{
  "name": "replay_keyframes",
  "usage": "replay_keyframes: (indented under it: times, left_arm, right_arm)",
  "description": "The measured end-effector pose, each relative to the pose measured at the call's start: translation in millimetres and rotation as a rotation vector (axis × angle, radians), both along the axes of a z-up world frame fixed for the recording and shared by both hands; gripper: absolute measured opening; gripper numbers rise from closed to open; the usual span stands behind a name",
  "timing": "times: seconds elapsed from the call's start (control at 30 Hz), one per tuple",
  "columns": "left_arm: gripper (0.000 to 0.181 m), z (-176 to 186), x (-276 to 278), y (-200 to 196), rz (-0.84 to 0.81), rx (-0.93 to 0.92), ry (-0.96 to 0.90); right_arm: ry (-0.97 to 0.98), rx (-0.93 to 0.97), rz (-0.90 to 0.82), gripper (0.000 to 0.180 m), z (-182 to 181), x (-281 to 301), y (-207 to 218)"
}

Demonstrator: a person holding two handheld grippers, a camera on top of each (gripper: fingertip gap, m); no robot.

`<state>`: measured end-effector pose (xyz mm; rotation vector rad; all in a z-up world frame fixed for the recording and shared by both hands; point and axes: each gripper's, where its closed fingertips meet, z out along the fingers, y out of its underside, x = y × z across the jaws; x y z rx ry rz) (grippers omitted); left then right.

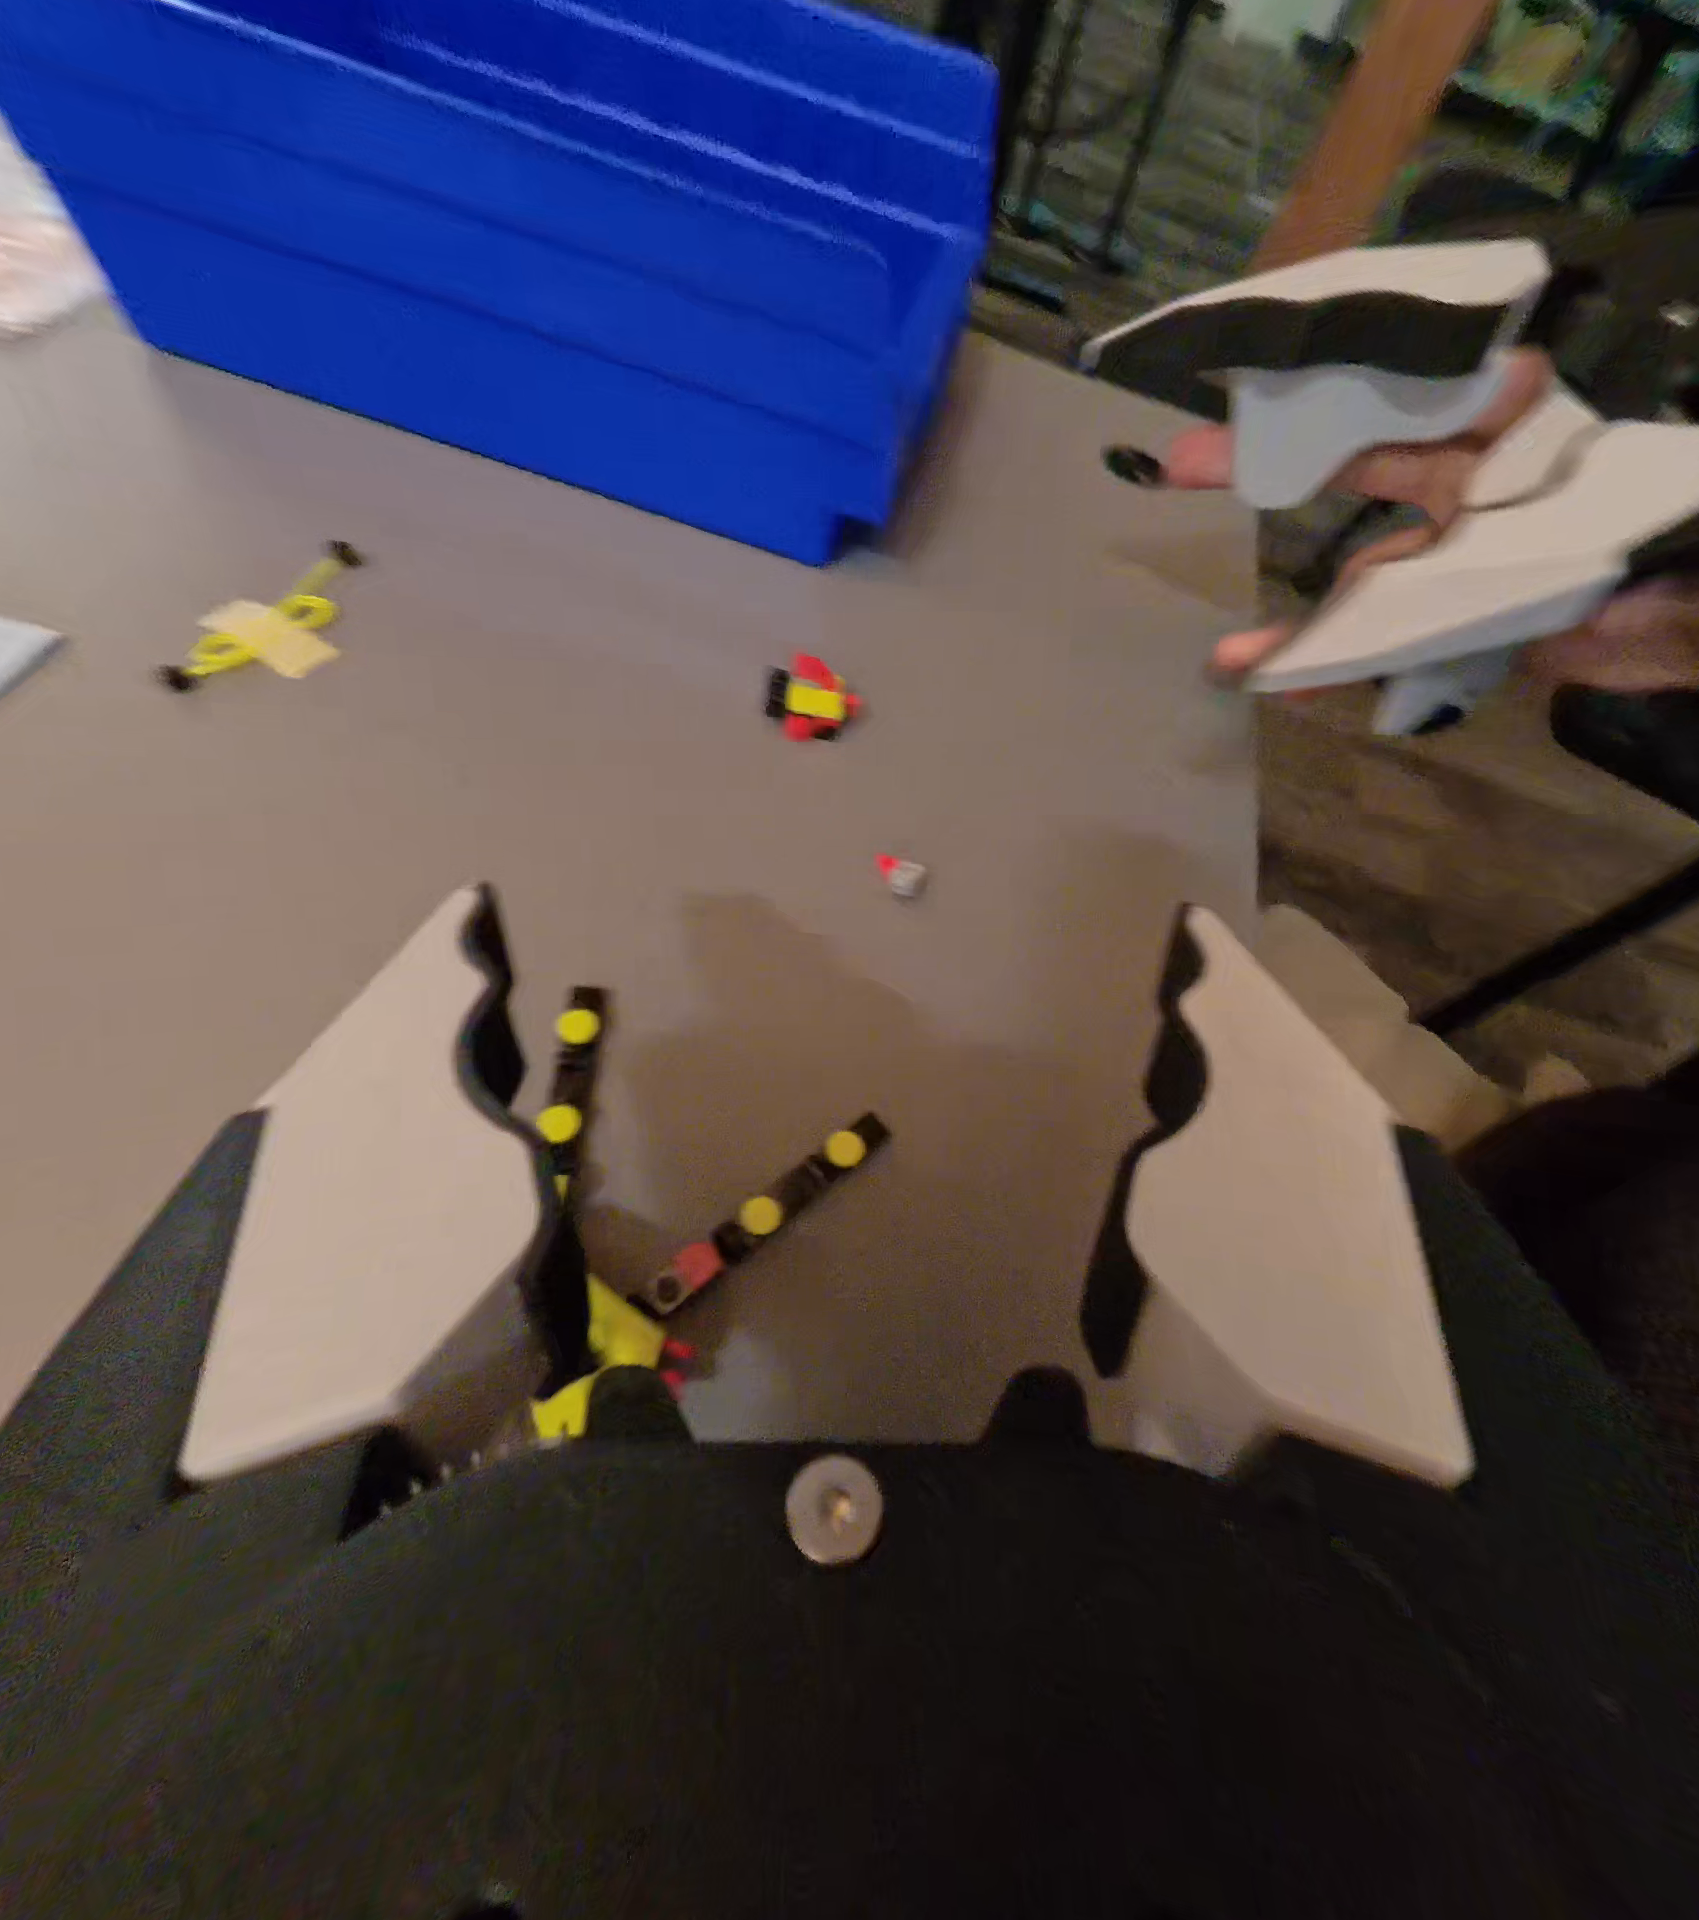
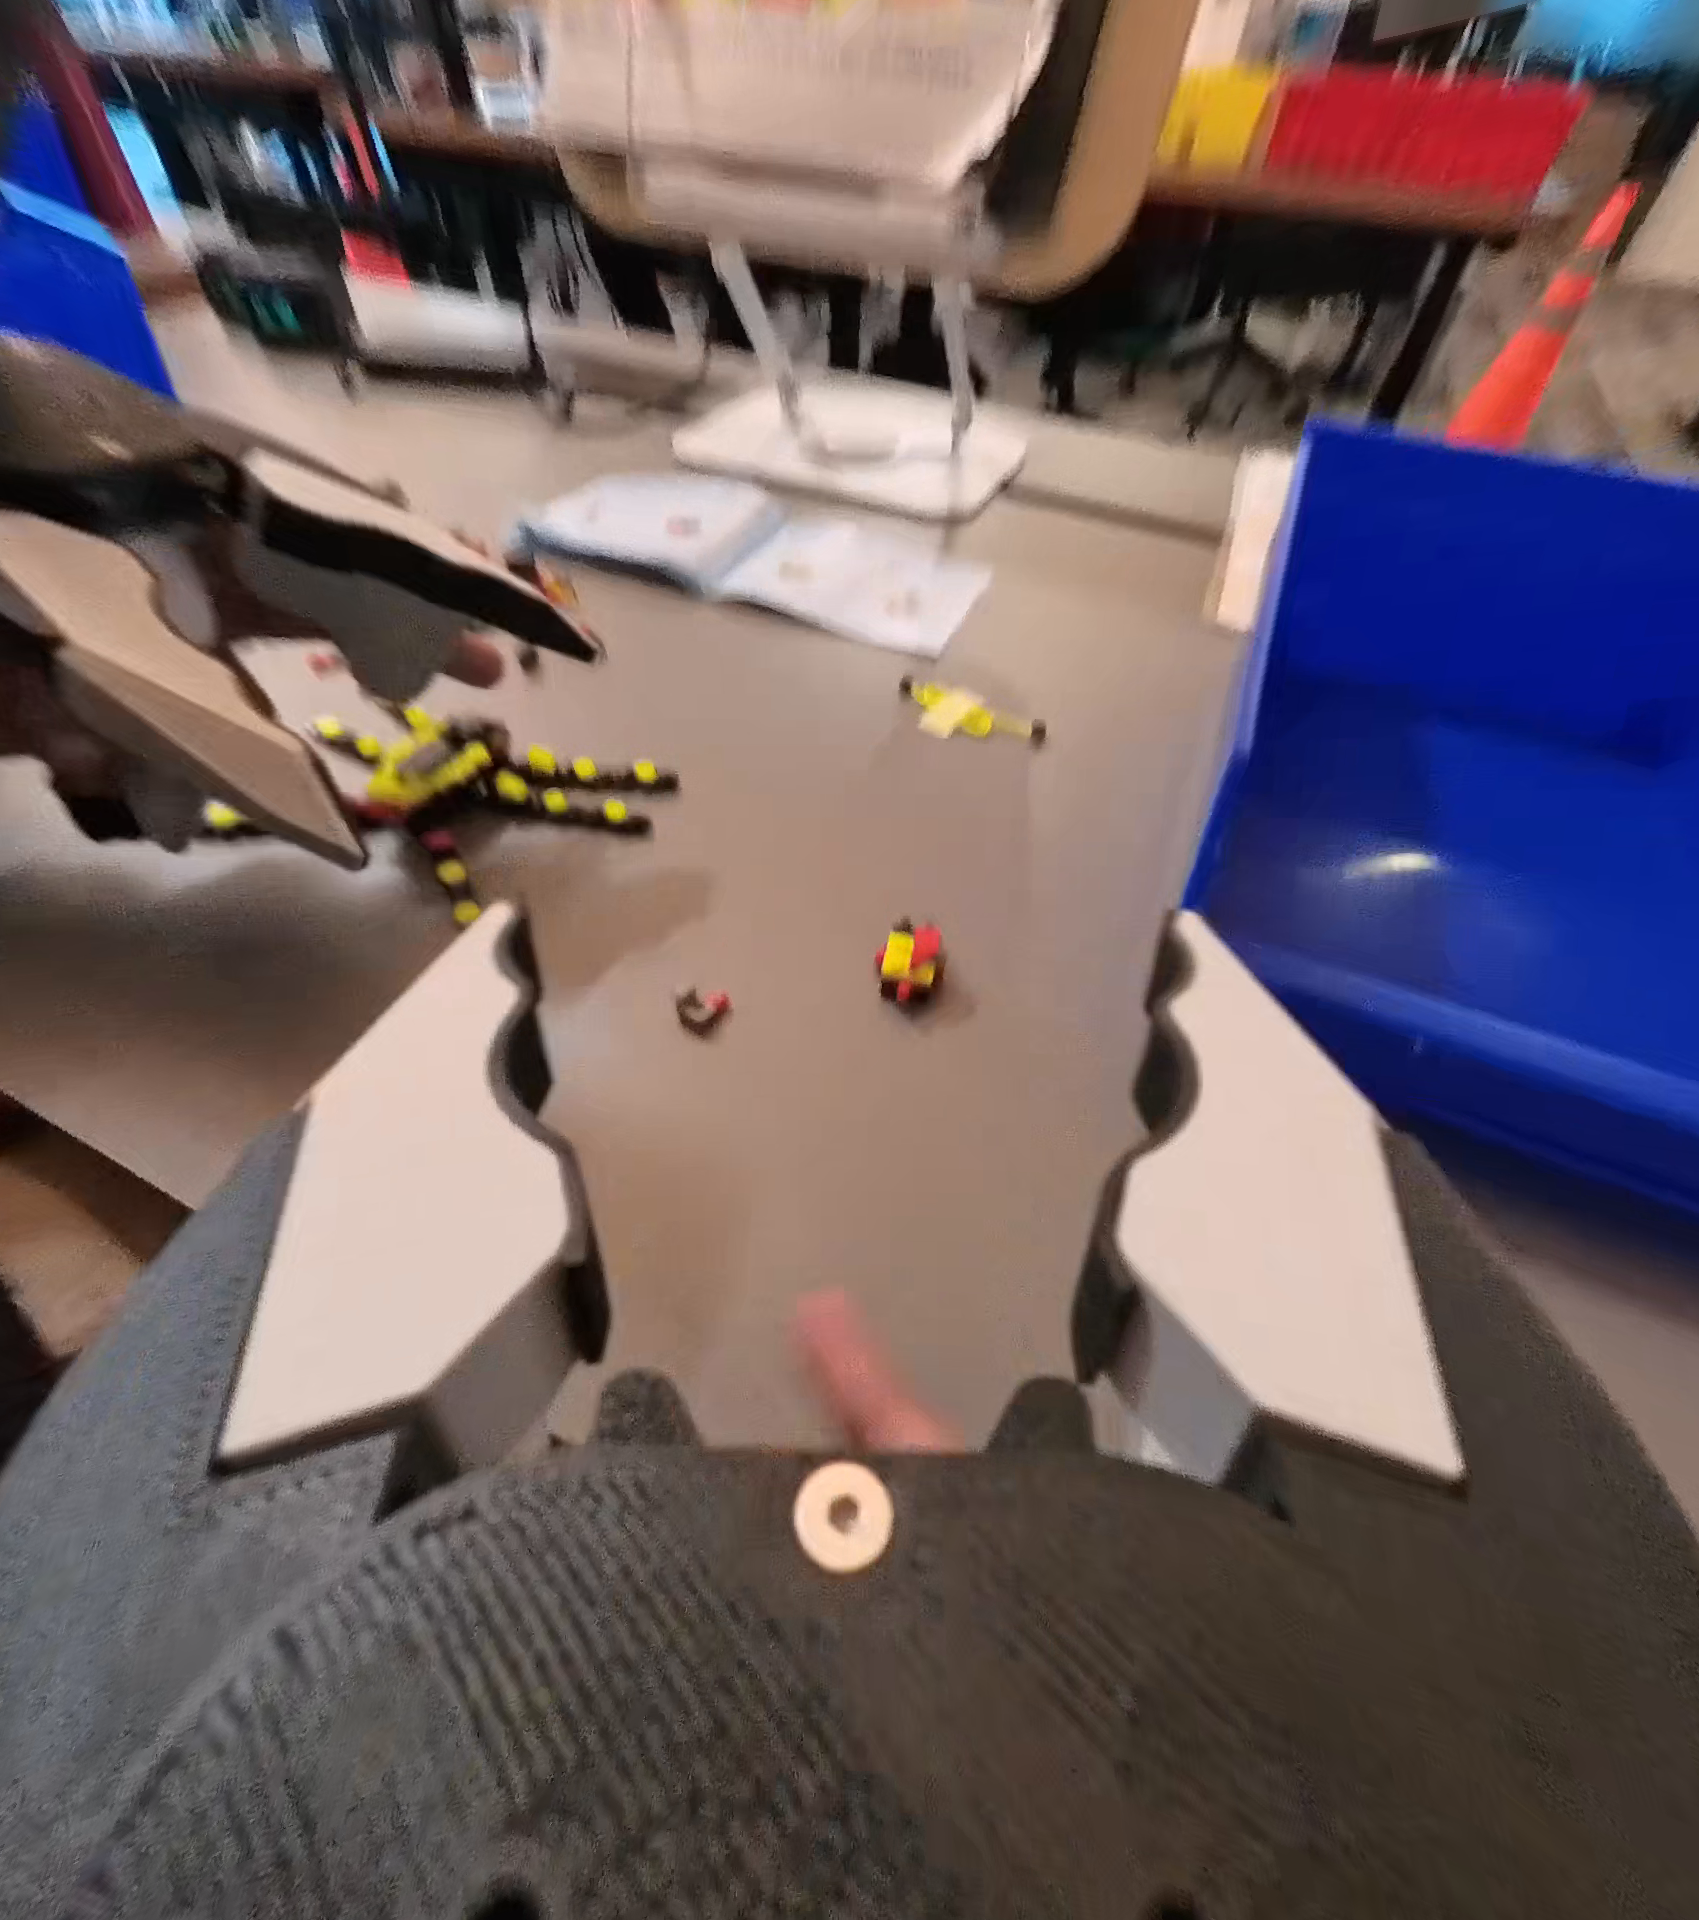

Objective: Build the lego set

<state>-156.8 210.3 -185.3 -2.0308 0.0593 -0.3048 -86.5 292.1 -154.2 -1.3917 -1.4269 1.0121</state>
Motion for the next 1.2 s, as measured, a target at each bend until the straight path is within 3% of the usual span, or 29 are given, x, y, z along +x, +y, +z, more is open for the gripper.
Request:
replay_keyframes:
  times: [0.07, 0.13, 0.23, 0.3, 0.33, 0.37, 0.4, 0.43, 0.57, 0.67, 0.7, 0.73, 0.77, 0.83, 0.9, 0.97, 1.03, 1.13, 1.2]
  left_arm:
    - [0.141, 11, -19, -2, 0.067, 0.038, -0.009]
    - [0.145, 16, -28, -6, 0.086, 0.057, 0.002]
    - [0.146, 15, -35, -7, 0.107, 0.056, 0.071]
    - [0.128, 15, -42, -8, 0.142, 0.064, 0.169]
    - [0.111, 16, -45, -9, 0.153, 0.077, 0.219]
    - [0.082, 18, -45, -11, 0.141, 0.092, 0.261]
    - [0.045, 21, -41, -14, 0.111, 0.113, 0.285]
    - [0.026, 24, -37, -16, 0.085, 0.133, 0.281]
    - [0.009, 34, -39, -20, 0.102, 0.179, 0.184]
    - [0.009, 31, -51, -28, 0.143, 0.176, 0.169]
    - [0.012, 33, -58, -31, 0.18, 0.188, 0.169]
    - [0.018, 36, -65, -34, 0.227, 0.19, 0.153]
    - [0.03, 36, -67, -37, 0.241, 0.18, 0.116]
    - [0.073, 35, -72, -42, 0.282, 0.156, 0.027]
    - [0.105, 27, -78, -48, 0.303, 0.123, 0.012]
    - [0.114, 21, -91, -54, 0.326, 0.094, 0.061]
    - [0.113, 24, -111, -57, 0.357, 0.099, 0.125]
    - [0.095, 39, -164, -51, 0.435, 0.112, 0.229]
    - [0.086, 34, -200, -38, 0.431, 0.039, 0.23]
  right_arm:
    - [0.066, -0.038, 0.044, 0.122, 13, 3, -6]
    - [0.044, -0.071, 0.084, 0.12, 9, 3, -14]
    - [-0.014, 0.008, 0.146, 0.08, -5, 1, -29]
    - [-0.018, 0.135, 0.162, 0.034, -7, 1, -33]
    - [-0.011, 0.18, 0.174, 0.011, -6, 2, -35]
    - [0.004, 0.201, 0.195, 0.0, -5, 3, -39]
    - [0.015, 0.203, 0.223, 0.0, -4, 4, -44]
    - [0.021, 0.195, 0.237, 0.0, -4, 4, -47]
    - [0.055, 0.162, 0.271, 0.0, 2, 2, -50]
    - [0.08, 0.09, 0.336, 0.0, 6, -3, -61]
    - [0.093, 0.035, 0.362, 0.006, 9, -5, -68]
    - [0.112, -0.067, 0.385, 0.049, 15, -9, -76]
    - [0.124, -0.19, 0.409, 0.104, 21, -13, -85]
    - [0.073, -0.339, 0.518, 0.118, 21, -18, -108]
    - [0.026, -0.308, 0.555, 0.133, 15, -29, -117]
    - [-0.002, -0.225, 0.575, 0.134, 7, -42, -121]
    - [0.041, -0.134, 0.558, 0.119, 12, -67, -116]
    - [0.157, -0.012, 0.493, 0.088, 35, -127, -96]
    - [0.139, 0.061, 0.481, 0.082, 34, -181, -79]
